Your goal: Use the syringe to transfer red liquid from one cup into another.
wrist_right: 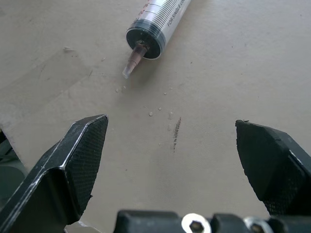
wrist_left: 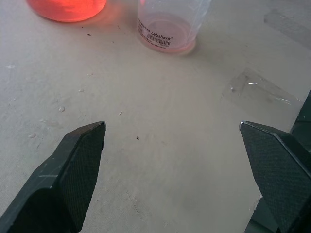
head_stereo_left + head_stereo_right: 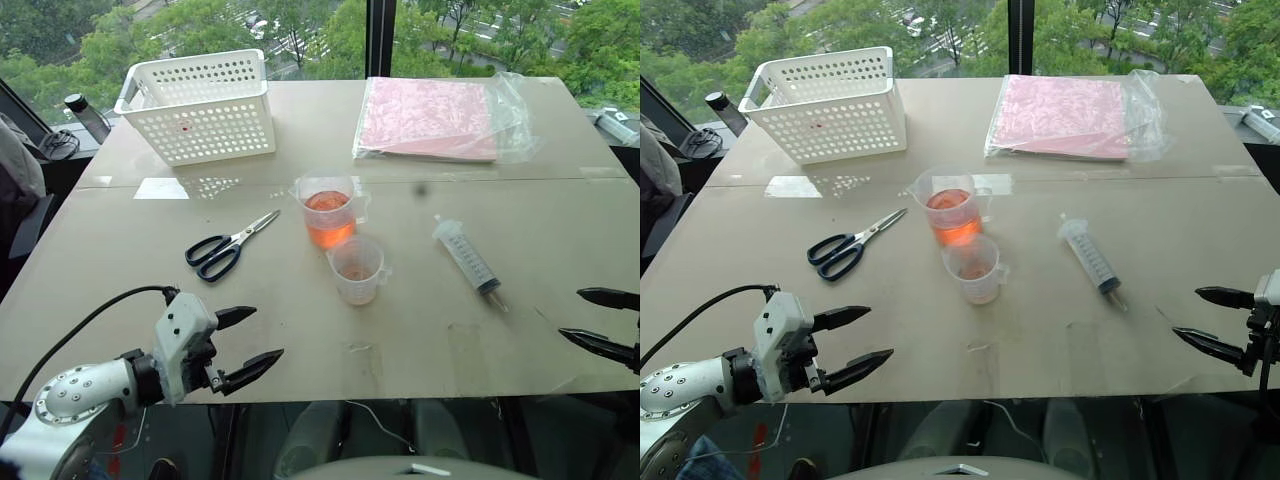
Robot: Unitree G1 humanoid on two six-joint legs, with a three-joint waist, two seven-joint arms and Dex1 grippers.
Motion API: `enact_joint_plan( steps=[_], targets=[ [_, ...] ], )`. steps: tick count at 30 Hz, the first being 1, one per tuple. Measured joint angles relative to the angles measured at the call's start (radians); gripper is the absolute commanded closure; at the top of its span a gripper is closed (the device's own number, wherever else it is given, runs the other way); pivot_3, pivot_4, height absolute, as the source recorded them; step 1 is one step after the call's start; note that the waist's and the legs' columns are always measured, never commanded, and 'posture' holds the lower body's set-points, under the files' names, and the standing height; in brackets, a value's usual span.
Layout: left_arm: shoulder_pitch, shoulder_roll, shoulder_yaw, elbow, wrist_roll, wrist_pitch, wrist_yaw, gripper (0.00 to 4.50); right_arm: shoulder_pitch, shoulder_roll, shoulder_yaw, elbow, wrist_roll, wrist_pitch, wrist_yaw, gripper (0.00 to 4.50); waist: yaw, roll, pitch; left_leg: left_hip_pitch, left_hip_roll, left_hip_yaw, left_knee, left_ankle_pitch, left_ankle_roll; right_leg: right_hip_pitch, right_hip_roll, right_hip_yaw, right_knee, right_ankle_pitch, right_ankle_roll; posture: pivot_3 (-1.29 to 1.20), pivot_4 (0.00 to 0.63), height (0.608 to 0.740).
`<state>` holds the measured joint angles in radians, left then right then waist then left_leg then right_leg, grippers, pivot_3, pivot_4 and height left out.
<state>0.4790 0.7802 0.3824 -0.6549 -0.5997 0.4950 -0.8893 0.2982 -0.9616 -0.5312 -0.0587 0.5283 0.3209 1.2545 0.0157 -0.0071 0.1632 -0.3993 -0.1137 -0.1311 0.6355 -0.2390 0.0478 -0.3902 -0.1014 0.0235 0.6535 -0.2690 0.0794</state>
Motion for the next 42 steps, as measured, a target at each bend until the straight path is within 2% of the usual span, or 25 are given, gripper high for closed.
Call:
enact_joint_plan(
  steps=[6,18,20,24,27,30,33,36,38,40,42],
  targets=[
    [-0.009,0.020,0.002,0.042,0.008,-0.005,-0.036,0.02,0.041,0.067,0.007,-0.048,-0.002,-0.004,-0.028,0.00,0.001,0.001,0.000,0.000,0.000,-0.001,0.000,0.000,0.000,0.000,0.000,-0.001,0.000,0.000,0.000,0.00,0.150,0.740],
    [-0.036,0.021,0.006,0.047,0.003,0.004,-0.047,0.02,0.042,0.078,0.009,-0.055,-0.009,-0.013,-0.053,0.00,-0.001,0.001,0.000,0.000,0.000,0.000,0.000,0.000,0.000,0.000,0.000,0.000,0.000,0.000,0.000,0.00,0.150,0.740],
    [-0.042,0.028,0.022,0.046,-0.031,0.023,-0.058,0.02,0.015,0.096,0.009,-0.080,0.004,0.008,-0.087,0.00,-0.002,0.001,0.000,0.000,0.000,0.000,0.000,0.000,0.000,0.000,0.000,0.000,0.001,0.000,0.000,0.00,0.150,0.740],
    [-0.105,0.098,0.106,0.038,-0.205,0.119,-0.103,0.02,-0.143,0.102,0.053,-0.175,0.046,0.145,-0.222,0.00,-0.004,0.001,0.000,0.001,0.000,-0.001,0.001,0.000,-0.001,-0.001,0.000,0.000,0.004,0.000,-0.001,0.00,0.150,0.740],
    [-0.199,0.173,0.207,0.049,-0.393,0.219,-0.111,0.02,-0.289,0.084,0.160,-0.246,0.037,0.258,-0.327,0.00,-0.002,0.001,0.000,0.001,0.000,-0.001,0.001,0.001,-0.001,-0.002,0.001,-0.001,0.005,0.000,0.000,0.00,0.150,0.740],
    [-0.268,0.245,0.295,0.114,-0.541,0.305,-0.139,0.02,-0.614,0.070,0.348,-0.281,0.050,0.584,-0.474,0.00,-0.017,0.004,0.002,-0.001,0.000,0.003,0.001,0.002,-0.002,-0.006,0.001,0.000,0.006,0.000,0.000,0.00,0.150,0.740],
    [-0.301,0.263,0.305,0.135,-0.579,0.335,-0.159,0.02,-0.891,0.047,0.523,-0.261,0.034,0.868,-0.550,0.00,-0.026,0.004,0.003,-0.002,0.000,0.003,-0.001,0.003,-0.005,-0.007,0.000,0.001,0.004,0.000,0.000,0.00,0.150,0.740],
    [-0.347,0.277,0.295,0.155,-0.576,0.337,-0.185,0.02,-1.150,0.130,0.670,-0.100,0.035,1.175,-0.612,0.00,-0.028,0.000,0.004,-0.003,0.000,0.001,-0.002,0.003,-0.006,-0.007,0.000,0.002,0.003,0.000,-0.002,0.00,0.150,0.740],
    [-0.361,0.292,0.292,0.165,-0.555,0.331,-0.207,0.02,-1.226,0.182,0.738,0.004,0.051,1.260,-0.638,0.00,-0.026,0.000,0.004,-0.007,0.000,0.000,-0.002,0.003,-0.006,-0.011,0.000,0.001,0.002,0.000,-0.002,0.00,0.150,0.740],
    [-0.371,0.300,0.294,0.179,-0.534,0.330,-0.223,0.02,-1.278,0.228,0.793,0.109,0.059,1.283,-0.667,0.00,-0.030,0.000,0.004,-0.018,-0.001,0.001,0.000,0.003,-0.006,-0.022,0.000,0.002,0.005,0.000,-0.001,0.00,0.150,0.740],
    [-0.381,0.317,0.301,0.196,-0.518,0.329,-0.243,0.02,-1.329,0.264,0.848,0.219,0.068,1.288,-0.698,0.00,-0.035,0.000,0.004,-0.020,-0.001,0.001,0.000,0.004,-0.006,-0.024,-0.001,0.001,0.005,0.000,-0.001,0.00,0.150,0.740]
  ],
)
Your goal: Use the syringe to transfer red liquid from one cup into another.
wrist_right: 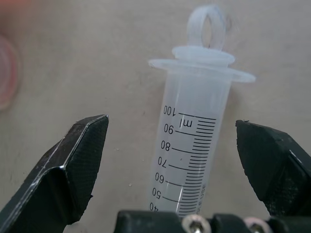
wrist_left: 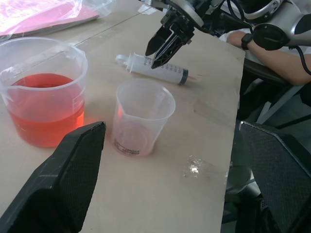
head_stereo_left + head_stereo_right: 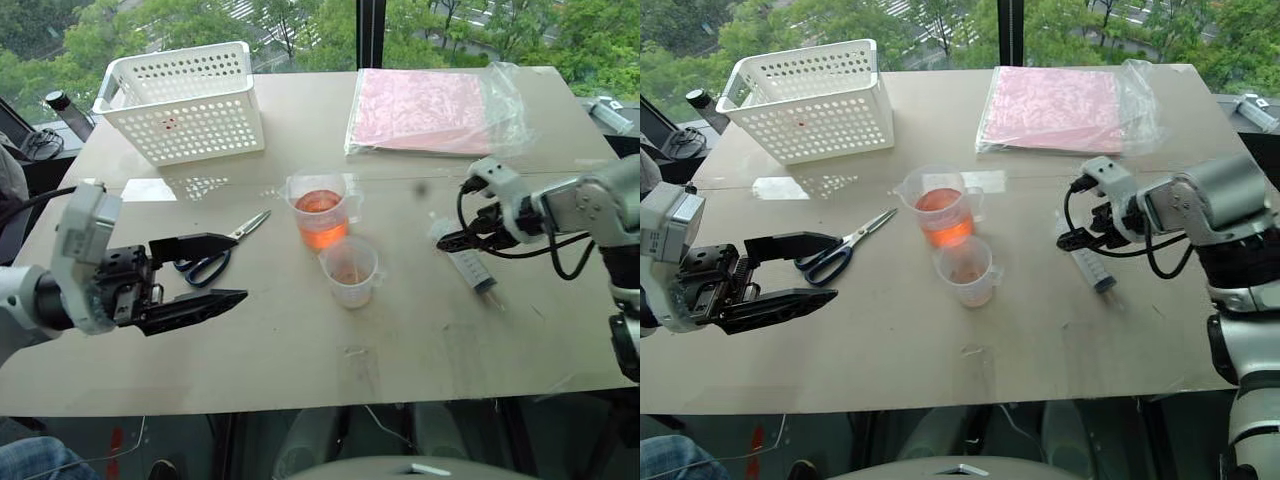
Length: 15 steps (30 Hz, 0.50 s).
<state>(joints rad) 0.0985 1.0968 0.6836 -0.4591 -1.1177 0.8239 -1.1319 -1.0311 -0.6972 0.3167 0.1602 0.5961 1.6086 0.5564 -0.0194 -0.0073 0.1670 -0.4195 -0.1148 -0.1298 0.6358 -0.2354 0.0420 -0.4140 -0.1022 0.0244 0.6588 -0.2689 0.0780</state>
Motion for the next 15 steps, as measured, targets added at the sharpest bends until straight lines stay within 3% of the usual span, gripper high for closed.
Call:
enact_joint_plan(
  steps=[8,15],
  targets=[
    [-0.073,0.010,0.080,0.010,0.033,-0.037,-0.043,0.02,-0.120,0.082,0.084,0.211,-0.037,0.000,-0.083,0.00,-0.020,0.000,0.000,0.001,0.000,0.000,0.000,0.000,0.000,0.000,0.000,-0.001,0.001,0.000,0.000,0.00,0.150,0.740],
    [-0.139,0.010,0.090,-0.003,-0.024,-0.035,-0.056,0.02,-0.155,0.111,0.148,0.234,-0.048,0.001,-0.085,0.00,-0.024,0.000,0.000,0.002,0.000,0.001,0.001,0.000,0.000,0.000,0.000,-0.001,0.004,0.000,0.000,0.00,0.150,0.740]
  ],
)
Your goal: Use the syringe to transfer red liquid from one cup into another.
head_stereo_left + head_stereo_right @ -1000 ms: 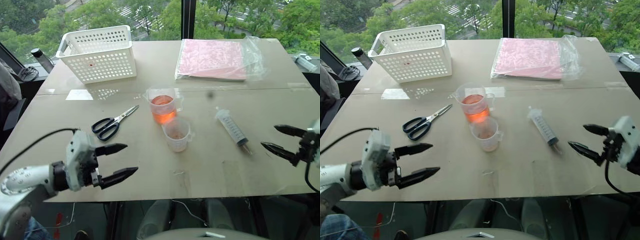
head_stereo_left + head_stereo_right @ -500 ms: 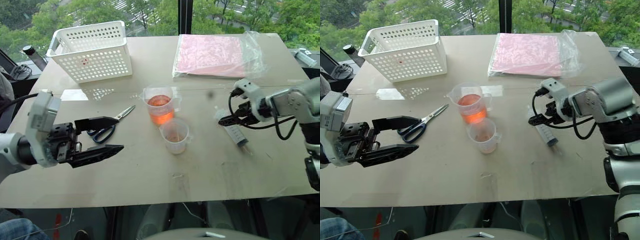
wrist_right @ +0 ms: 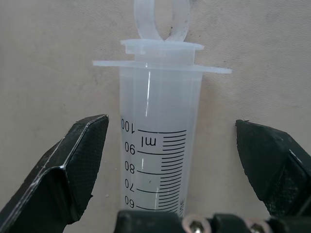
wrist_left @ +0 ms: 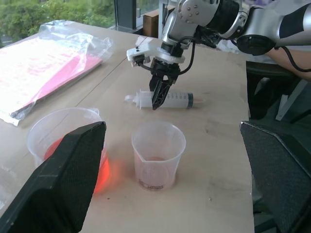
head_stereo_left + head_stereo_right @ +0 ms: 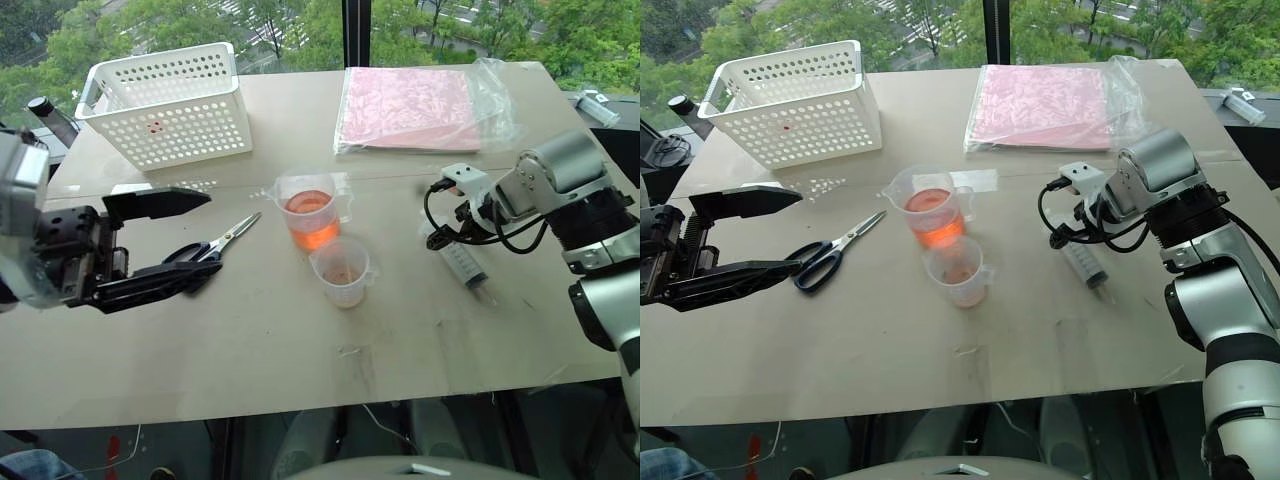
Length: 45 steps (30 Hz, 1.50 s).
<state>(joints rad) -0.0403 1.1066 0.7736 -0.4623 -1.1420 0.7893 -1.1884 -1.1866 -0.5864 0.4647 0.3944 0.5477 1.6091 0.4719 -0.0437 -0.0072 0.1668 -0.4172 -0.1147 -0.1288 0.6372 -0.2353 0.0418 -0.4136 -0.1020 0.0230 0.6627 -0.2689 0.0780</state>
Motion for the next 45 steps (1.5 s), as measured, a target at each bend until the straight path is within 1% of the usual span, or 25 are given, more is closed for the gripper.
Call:
enact_joint_plan(
  steps=[5,6,7,8,9,11,12,16,19,20,21,23,25,26,28,30,31,32,37,38,40,42,45],
  targets=[
    [-0.024,0.000,-0.045,-0.001,0.000,-0.003,-0.012,0.02,0.000,0.013,0.020,-0.013,-0.015,0.000,-0.015,0.00,-0.001,0.000,0.000,0.001,0.000,0.001,0.001,0.000,0.000,0.000,0.000,0.000,0.001,0.000,0.000,0.00,0.150,0.740],
    [-0.035,0.000,-0.057,0.001,0.001,-0.005,-0.013,0.00,0.001,0.015,0.030,-0.024,-0.015,0.000,-0.023,0.51,-0.001,0.000,0.000,0.001,0.000,0.001,0.001,0.000,0.000,0.000,0.000,0.000,0.001,0.000,0.000,0.00,0.150,0.740],
    [-0.044,0.000,-0.071,0.001,0.003,-0.010,-0.014,0.00,0.002,0.016,0.037,-0.030,-0.015,0.000,-0.032,0.81,-0.001,-0.001,-0.001,0.001,0.000,0.001,0.001,0.000,0.000,0.000,0.001,0.000,0.001,0.000,0.000,0.00,0.150,0.740],
    [-0.048,0.000,-0.084,0.002,0.008,-0.012,-0.016,0.00,0.005,0.016,0.040,-0.036,-0.015,0.000,-0.041,1.36,-0.001,0.000,-0.001,0.001,0.000,0.001,0.001,0.000,0.000,0.000,0.001,0.000,0.001,0.000,0.000,0.00,0.150,0.740],
    [-0.054,0.000,-0.095,0.004,0.013,-0.013,-0.015,0.00,0.007,0.016,0.040,-0.044,-0.015,0.000,-0.048,1.76,-0.002,0.000,-0.001,0.001,0.000,0.001,0.001,0.000,0.000,0.000,0.001,0.000,0.002,0.000,0.000,0.00,0.150,0.740],
    [-0.066,0.000,-0.118,0.005,0.021,-0.019,-0.015,0.00,0.015,0.017,0.040,-0.065,-0.012,0.000,-0.062,2.77,-0.003,0.000,-0.001,0.001,0.000,0.001,0.001,0.000,0.000,0.000,0.001,0.000,0.002,0.000,0.000,0.00,0.150,0.740],
    [-0.070,-0.001,-0.125,0.005,0.023,-0.020,-0.014,0.00,0.021,0.017,0.040,-0.083,-0.008,0.000,-0.069,3.02,-0.005,-0.001,-0.001,0.001,0.000,0.001,0.001,0.000,0.000,0.000,0.001,0.000,0.002,0.000,0.000,0.00,0.150,0.740],
    [-0.076,-0.007,-0.147,0.004,0.031,-0.023,-0.009,0.00,0.034,0.016,0.036,-0.111,0.003,0.000,-0.090,3.02,-0.006,-0.001,-0.001,0.001,0.000,0.001,0.001,0.000,0.000,0.000,0.001,0.000,0.002,0.000,0.000,0.00,0.150,0.740],
    [-0.108,-0.040,-0.159,0.006,0.011,-0.019,0.043,0.00,0.039,0.027,-0.012,-0.109,0.041,0.000,-0.090,3.02,-0.006,-0.001,-0.001,0.001,0.000,0.001,0.001,0.000,0.000,0.000,0.001,0.000,0.002,0.000,0.000,0.00,0.150,0.740],
    [-0.150,-0.085,-0.166,0.006,-0.031,-0.012,0.109,0.00,0.040,0.046,-0.084,-0.110,0.049,-0.010,-0.079,3.02,-0.004,0.001,0.000,0.001,0.000,0.002,0.001,0.000,0.000,0.000,0.001,0.000,0.002,0.000,0.000,0.00,0.150,0.740],
    [-0.160,-0.098,-0.169,0.006,-0.044,-0.012,0.126,0.00,0.037,0.049,-0.105,-0.114,0.053,-0.021,-0.073,3.02,-0.002,0.001,0.000,0.001,0.000,0.002,0.001,0.000,0.000,0.000,0.001,0.000,0.002,0.000,0.000,0.00,0.150,0.740],
    [-0.232,-0.173,-0.211,0.028,-0.104,0.002,0.258,0.00,0.026,0.056,-0.250,-0.170,0.055,-0.112,-0.064,3.02,0.003,0.001,0.000,0.001,0.000,0.001,0.003,0.000,0.000,0.000,0.001,-0.001,0.003,0.000,0.000,0.00,0.150,0.740],
    [-0.285,-0.183,-0.237,0.080,-0.118,0.017,0.343,0.00,0.011,0.067,-0.342,-0.214,0.056,-0.179,-0.064,3.02,0.003,-0.001,-0.001,0.000,0.000,-0.001,0.005,0.000,0.000,0.000,0.001,-0.002,0.005,0.000,0.001,0.00,0.150,0.740],
    [-0.341,-0.181,-0.252,0.136,-0.115,0.032,0.387,0.00,0.013,0.100,-0.427,-0.252,0.065,-0.231,-0.066,3.02,0.003,-0.002,-0.002,0.000,0.000,-0.001,0.005,0.000,0.000,0.000,0.001,-0.003,0.006,0.000,0.001,0.00,0.150,0.740],
    [-0.418,-0.165,-0.289,0.204,-0.084,0.040,0.424,0.00,0.019,0.151,-0.485,-0.306,0.071,-0.298,-0.071,3.02,-0.001,-0.002,-0.002,0.001,0.000,0.001,0.007,0.000,0.000,0.000,0.001,-0.001,0.008,0.000,0.001,0.00,0.150,0.740],
    [-0.477,-0.154,-0.327,0.255,-0.042,0.038,0.421,0.00,0.031,0.185,-0.495,-0.339,0.067,-0.360,-0.072,3.02,-0.004,-0.002,-0.002,0.001,-0.001,0.003,0.009,0.000,0.000,0.000,0.001,0.000,0.011,0.000,0.001,0.00,0.150,0.740],
    [-0.549,-0.148,-0.371,0.331,0.002,0.032,0.387,0.00,0.042,0.221,-0.504,-0.350,0.047,-0.442,-0.072,3.02,-0.002,-0.002,-0.001,0.001,-0.001,0.002,0.011,0.000,0.000,-0.001,0.002,0.000,0.013,0.000,0.001,0.00,0.150,0.740],
    [-0.584,-0.142,-0.386,0.370,0.022,0.026,0.375,0.00,0.042,0.250,-0.501,-0.358,0.042,-0.481,-0.071,3.02,-0.005,-0.002,-0.001,0.001,-0.001,0.003,0.011,0.000,0.000,-0.002,0.003,0.001,0.015,0.000,0.001,0.00,0.150,0.740],
    [-0.949,-0.144,-0.546,0.681,0.218,-0.053,0.223,0.00,0.014,0.405,-0.484,-0.328,-0.031,-0.866,-0.013,3.02,-0.006,-0.003,-0.001,0.002,-0.001,0.003,0.014,0.001,-0.002,-0.002,0.007,0.001,0.017,0.001,0.001,0.00,0.150,0.740],
    [-0.995,-0.156,-0.561,0.722,0.246,-0.064,0.205,0.00,0.010,0.426,-0.476,-0.315,-0.049,-0.924,-0.001,3.02,-0.009,-0.003,-0.001,0.002,-0.002,0.003,0.014,0.001,-0.002,-0.002,0.007,0.001,0.018,0.001,0.001,0.00,0.150,0.740],
    [-1.082,-0.180,-0.591,0.812,0.299,-0.078,0.177,0.00,0.009,0.472,-0.441,-0.276,-0.102,-1.048,0.012,3.02,-0.016,-0.003,-0.001,0.002,-0.002,0.002,0.015,0.001,-0.002,-0.002,0.007,0.000,0.018,0.001,0.001,0.00,0.150,0.740],
    [-1.144,-0.199,-0.602,0.874,0.338,-0.079,0.157,0.00,0.014,0.518,-0.397,-0.239,-0.149,-1.131,0.020,3.02,-0.027,-0.003,-0.001,0.001,-0.002,0.001,0.015,0.001,-0.002,-0.002,0.007,0.000,0.018,0.001,0.001,0.00,0.150,0.740],
    [-1.172,-0.206,-0.606,0.897,0.366,-0.080,0.125,0.00,0.031,0.546,-0.359,-0.205,-0.189,-1.190,0.026,3.02,-0.040,-0.003,-0.001,0.001,-0.002,0.000,0.014,0.002,-0.002,-0.002,0.007,0.000,0.018,0.001,0.001,0.00,0.150,0.740]
  ],
)
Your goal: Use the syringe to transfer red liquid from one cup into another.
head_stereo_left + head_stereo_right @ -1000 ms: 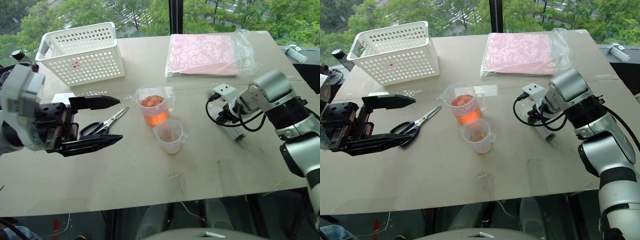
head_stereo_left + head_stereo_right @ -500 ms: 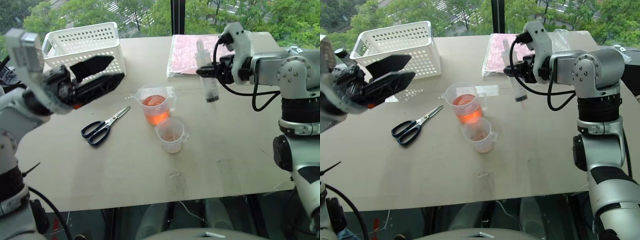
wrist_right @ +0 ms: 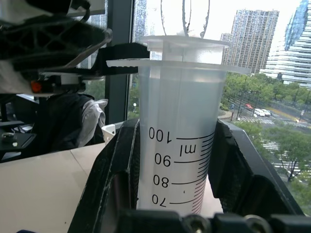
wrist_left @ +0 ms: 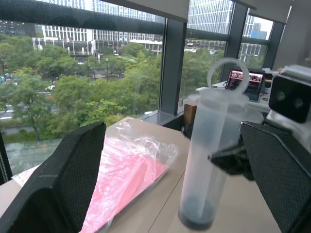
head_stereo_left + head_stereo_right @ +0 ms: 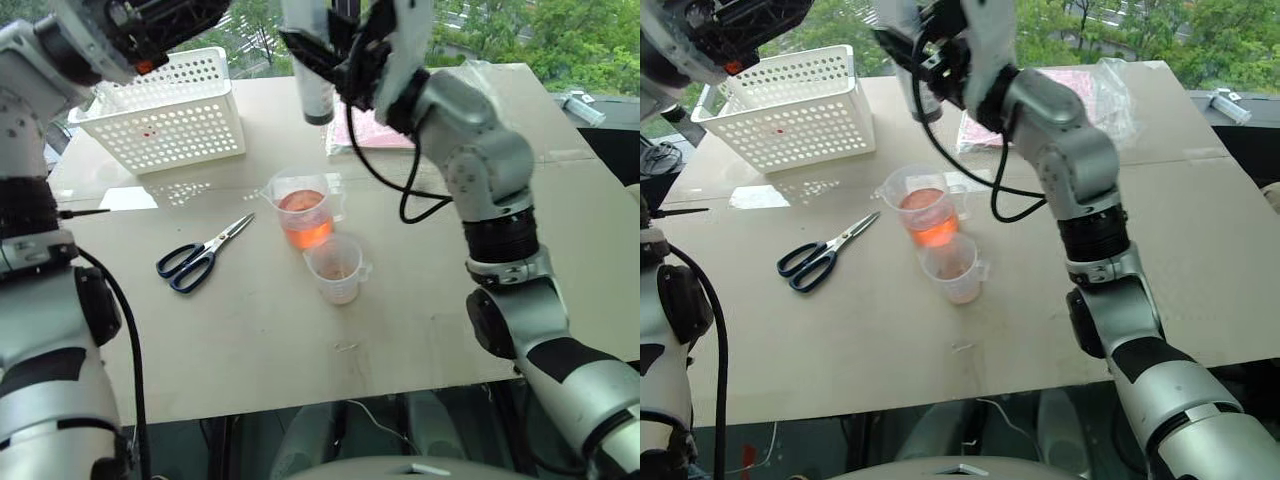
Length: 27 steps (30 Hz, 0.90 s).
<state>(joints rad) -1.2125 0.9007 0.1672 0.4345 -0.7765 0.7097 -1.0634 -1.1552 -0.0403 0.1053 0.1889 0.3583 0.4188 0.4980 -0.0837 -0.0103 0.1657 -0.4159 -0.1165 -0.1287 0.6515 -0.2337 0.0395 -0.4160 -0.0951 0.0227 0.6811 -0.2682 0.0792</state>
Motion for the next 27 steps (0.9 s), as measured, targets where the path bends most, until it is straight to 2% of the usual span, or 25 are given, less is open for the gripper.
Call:
enact_joint_plan(
  steps=[4,15,27],
  targets=[
    [0.025,0.001,-0.003,0.005,0.047,-0.001,-0.067,0.00,0.034,0.049,0.037,0.061,-0.065,-0.090,0.000,3.02,-0.023,0.000,0.000,0.000,0.000,0.000,0.000,0.001,-0.001,-0.001,0.000,0.000,0.001,0.000,0.000,0.00,0.150,0.740],
    [0.093,0.011,0.022,-0.034,0.070,0.006,-0.113,0.00,0.085,0.164,0.040,0.065,-0.066,-0.124,0.014,3.02,-0.038,0.000,0.000,0.000,0.000,-0.002,0.000,0.001,-0.002,-0.003,0.001,0.000,0.004,0.000,0.000,0.00,0.150,0.740],
    [0.217,0.053,0.042,-0.091,0.090,0.017,-0.132,0.00,0.155,0.177,0.071,0.094,-0.084,-0.146,0.043,3.02,-0.036,0.000,0.000,0.001,0.000,-0.002,0.001,0.002,-0.003,-0.003,0.001,0.001,0.008,0.000,0.000,0.00,0.150,0.740]
  ],
)
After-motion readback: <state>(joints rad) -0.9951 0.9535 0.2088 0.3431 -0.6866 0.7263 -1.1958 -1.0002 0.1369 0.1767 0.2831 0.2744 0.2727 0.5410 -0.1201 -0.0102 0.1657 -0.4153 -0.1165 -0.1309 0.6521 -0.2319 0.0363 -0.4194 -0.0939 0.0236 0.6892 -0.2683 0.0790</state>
